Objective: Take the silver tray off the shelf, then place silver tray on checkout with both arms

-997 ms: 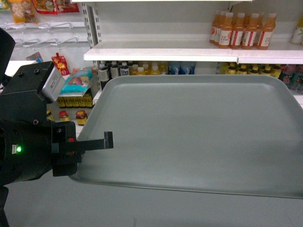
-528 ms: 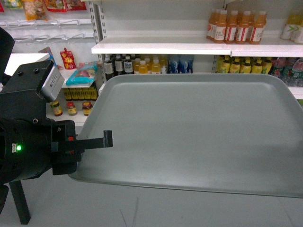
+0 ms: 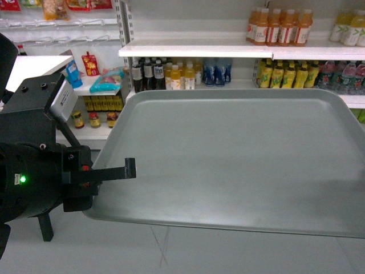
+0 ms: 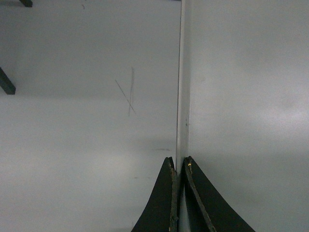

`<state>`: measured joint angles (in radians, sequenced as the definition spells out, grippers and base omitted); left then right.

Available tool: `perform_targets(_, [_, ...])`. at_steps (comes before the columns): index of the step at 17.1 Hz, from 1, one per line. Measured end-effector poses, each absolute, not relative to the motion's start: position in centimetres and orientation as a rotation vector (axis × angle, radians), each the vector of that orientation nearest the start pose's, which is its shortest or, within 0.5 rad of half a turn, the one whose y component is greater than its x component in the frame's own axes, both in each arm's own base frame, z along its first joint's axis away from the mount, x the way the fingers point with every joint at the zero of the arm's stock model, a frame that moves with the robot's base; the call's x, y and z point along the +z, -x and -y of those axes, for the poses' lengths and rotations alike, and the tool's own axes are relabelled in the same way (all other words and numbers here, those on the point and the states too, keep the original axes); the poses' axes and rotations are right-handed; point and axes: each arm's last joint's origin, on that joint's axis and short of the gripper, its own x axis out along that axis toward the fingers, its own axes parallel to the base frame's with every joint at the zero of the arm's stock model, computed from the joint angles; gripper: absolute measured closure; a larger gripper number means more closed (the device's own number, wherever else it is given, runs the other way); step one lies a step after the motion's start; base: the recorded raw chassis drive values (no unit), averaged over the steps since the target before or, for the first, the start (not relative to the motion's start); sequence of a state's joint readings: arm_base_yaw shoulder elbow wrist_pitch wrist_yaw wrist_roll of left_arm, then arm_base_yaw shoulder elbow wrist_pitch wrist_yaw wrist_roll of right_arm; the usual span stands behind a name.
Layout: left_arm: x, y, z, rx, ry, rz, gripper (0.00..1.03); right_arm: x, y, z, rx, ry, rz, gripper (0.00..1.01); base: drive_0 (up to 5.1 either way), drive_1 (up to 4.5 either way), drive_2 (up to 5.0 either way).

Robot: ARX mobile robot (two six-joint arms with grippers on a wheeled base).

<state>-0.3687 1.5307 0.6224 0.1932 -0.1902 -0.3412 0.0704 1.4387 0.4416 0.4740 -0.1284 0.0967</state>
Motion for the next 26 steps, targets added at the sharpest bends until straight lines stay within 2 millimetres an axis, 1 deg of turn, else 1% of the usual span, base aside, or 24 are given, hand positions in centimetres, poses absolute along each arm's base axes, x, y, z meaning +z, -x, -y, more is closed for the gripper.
perform_targets(4, [14.82,-26.3,9.58,-0.052,0.129,-0.708,1.0,14.36,-25.11,-2.15,0.169,-0.11,-0.536,0.98,-0.1,-4.42,4.2])
perform_targets(6, [14.85,-26.23,9.55,-0.052,0.13,-0.703,1.0,14.3,-25.02,-2.15,0.169,-0.11,-0.536,0.98,0.0,0.0,0.0])
perform_targets(16, [14.84,-26.21,9.61,-0.054,0.13,-0.705,1.0,14.29,-25.03,-2.02,0.167,-0.112,-0.537,0.98,-4.7,3.56,1.3])
perform_targets(26, [14.84,-26.21,9.57,-0.053,0.13,-0.706,1.0,14.28,-25.03,-2.03,0.168,-0.112,-0.537,0.98,-5.1,2.36,2.4])
